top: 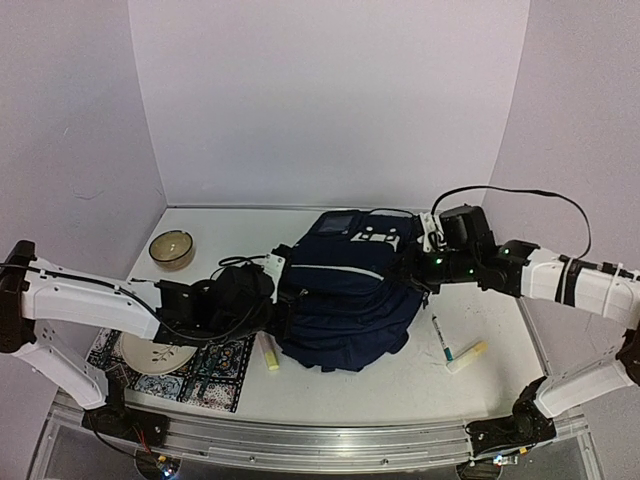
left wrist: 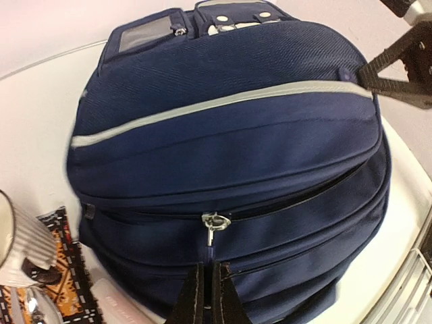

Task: Pack the student bag
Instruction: Unzip the second largest pocket of the student bag, then hold the second largest pocket of the student bag.

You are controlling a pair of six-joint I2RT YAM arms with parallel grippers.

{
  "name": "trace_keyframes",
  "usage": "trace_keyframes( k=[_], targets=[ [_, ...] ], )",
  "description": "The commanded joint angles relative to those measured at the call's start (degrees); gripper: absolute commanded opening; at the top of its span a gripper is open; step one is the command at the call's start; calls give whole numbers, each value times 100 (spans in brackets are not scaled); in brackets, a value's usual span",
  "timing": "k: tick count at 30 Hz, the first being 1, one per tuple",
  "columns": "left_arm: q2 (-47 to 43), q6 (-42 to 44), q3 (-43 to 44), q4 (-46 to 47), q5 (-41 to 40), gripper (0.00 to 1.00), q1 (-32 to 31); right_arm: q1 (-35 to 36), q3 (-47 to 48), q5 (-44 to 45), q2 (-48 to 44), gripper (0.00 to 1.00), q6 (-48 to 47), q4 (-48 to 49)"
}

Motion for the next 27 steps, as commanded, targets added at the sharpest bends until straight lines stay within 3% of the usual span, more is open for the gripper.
trace_keyframes(
  k=[1, 6, 11, 16, 20, 27],
  targets=[
    [-601, 288, -260, -799, -626, 0, 160, -761, 921, 602, 284, 0, -924, -167],
    [-334, 467, -25, -655, -71, 0, 161, -898, 1451, 513, 994, 0, -1136, -281],
    [271, 536, 482, -251, 743, 0, 163, -897, 1410, 323, 1048, 8, -1071, -325],
    [813, 574, 1049, 51, 1338, 0, 158, -778, 830, 335, 328, 37, -720, -323],
    [1090, 612, 1353, 126, 1631, 0, 163, -498, 243, 342, -233, 54, -239, -177],
    [1308, 548, 1628, 330, 1999, 0, 149, 221, -1022, 923, -727, 65, 1204, 973]
  ],
)
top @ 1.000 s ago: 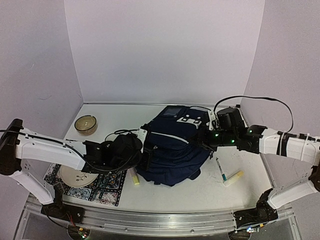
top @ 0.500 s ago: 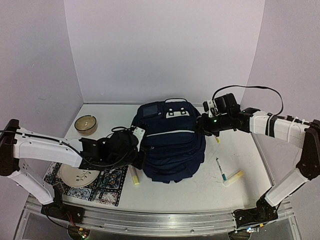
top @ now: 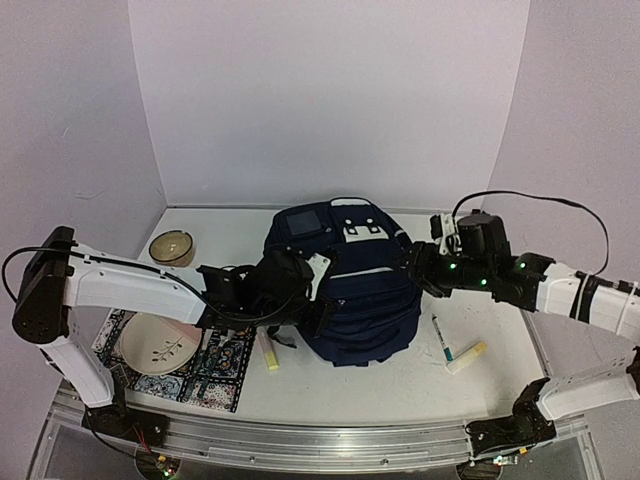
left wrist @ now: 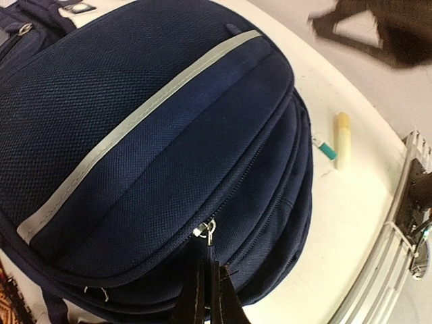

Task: Pack the student bag
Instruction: Hold the second largest pocket of the student bag.

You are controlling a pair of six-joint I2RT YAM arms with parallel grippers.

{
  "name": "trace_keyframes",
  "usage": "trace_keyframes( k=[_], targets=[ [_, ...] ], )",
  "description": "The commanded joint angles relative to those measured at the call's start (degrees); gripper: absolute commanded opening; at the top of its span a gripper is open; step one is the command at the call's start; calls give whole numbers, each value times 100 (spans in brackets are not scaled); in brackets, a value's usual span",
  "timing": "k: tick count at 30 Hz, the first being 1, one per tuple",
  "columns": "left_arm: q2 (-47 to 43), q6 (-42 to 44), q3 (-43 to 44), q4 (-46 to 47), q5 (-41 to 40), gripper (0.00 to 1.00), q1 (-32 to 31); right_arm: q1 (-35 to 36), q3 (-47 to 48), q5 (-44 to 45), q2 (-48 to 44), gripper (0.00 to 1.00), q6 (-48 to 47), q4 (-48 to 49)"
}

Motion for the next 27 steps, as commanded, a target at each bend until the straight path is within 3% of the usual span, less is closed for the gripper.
trace_keyframes(
  k=[1, 6, 14, 17, 24, 26, 27],
  targets=[
    [70, 42, 412, 495, 462, 0, -19, 409, -667, 527, -29, 66, 1167, 864],
    [90, 32, 480, 535, 589, 0, -18, 578, -822, 651, 326, 66, 1558, 1422],
    [76, 4, 465, 540, 696, 0, -26, 585, -361, 521, 1043, 68, 1636, 1553],
    [27, 50, 427, 533, 678, 0, -28, 583, -276, 498, 1175, 63, 1604, 1551],
    [-334, 429, 45, 143, -216, 0, -24, 560, -112, 688, 1051, 9, 1294, 1176],
    [-449, 493, -100, -46, -563, 0, -18, 500, 2, 690, 998, 0, 1134, 941],
    [-527, 521, -183, -106, -693, 0, -8, 463, 60, 681, 960, 0, 1053, 829]
  ],
)
